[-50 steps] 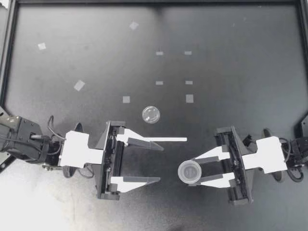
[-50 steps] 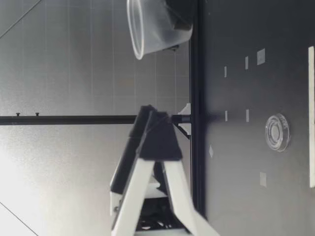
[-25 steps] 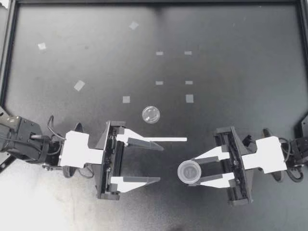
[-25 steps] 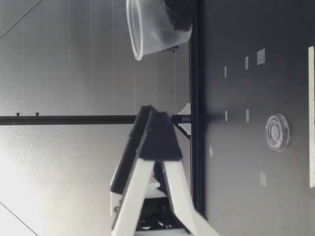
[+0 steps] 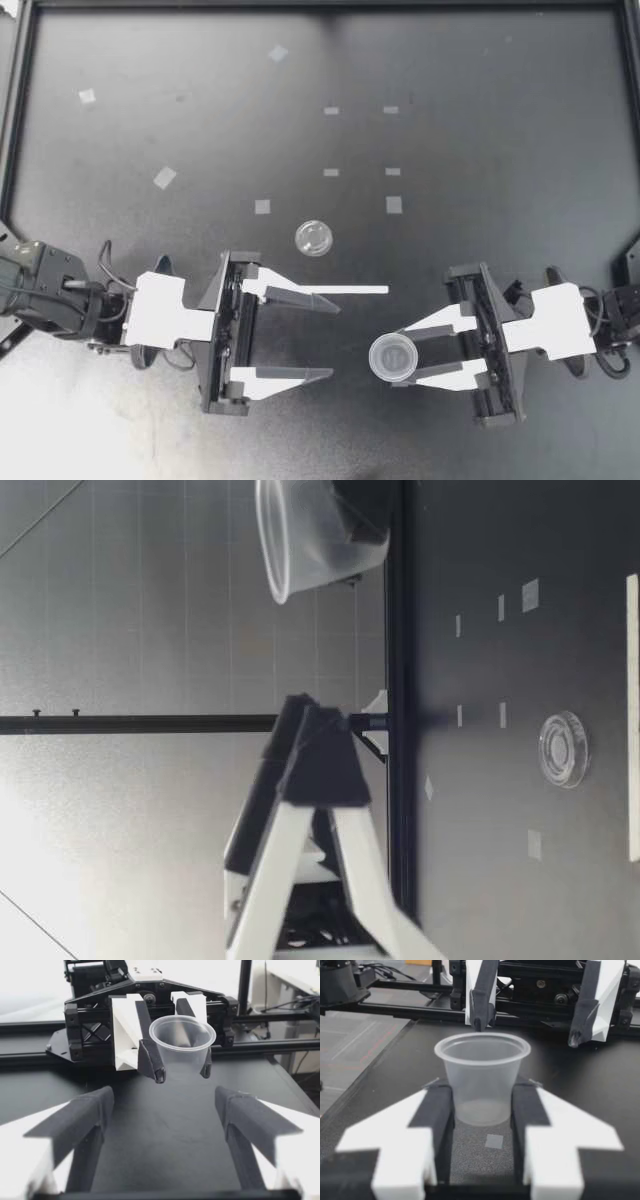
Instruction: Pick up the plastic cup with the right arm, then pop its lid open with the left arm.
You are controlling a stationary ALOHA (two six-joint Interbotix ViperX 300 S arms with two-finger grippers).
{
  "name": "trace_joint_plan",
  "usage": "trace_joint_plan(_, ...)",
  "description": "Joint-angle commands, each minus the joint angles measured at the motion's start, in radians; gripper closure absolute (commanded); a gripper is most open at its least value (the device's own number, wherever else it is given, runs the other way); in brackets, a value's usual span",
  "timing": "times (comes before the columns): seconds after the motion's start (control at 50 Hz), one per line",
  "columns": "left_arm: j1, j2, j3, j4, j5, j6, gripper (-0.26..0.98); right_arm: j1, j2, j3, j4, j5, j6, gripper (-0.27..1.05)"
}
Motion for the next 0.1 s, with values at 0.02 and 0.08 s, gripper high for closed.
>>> trace_joint_plan(0.02, -0.002, -0.021, -0.011, 0.0, -0.005, 0.002, -0.01, 0.002, -0.015, -0.017, -0.002, -0.005, 0.002, 0.46)
trace_joint_plan(0.08, -0.002, -0.021, -0.011, -0.002, -0.005, 0.002, -0.01, 0.002, -0.015, -0.017, -0.002, -0.005, 0.002, 0.46)
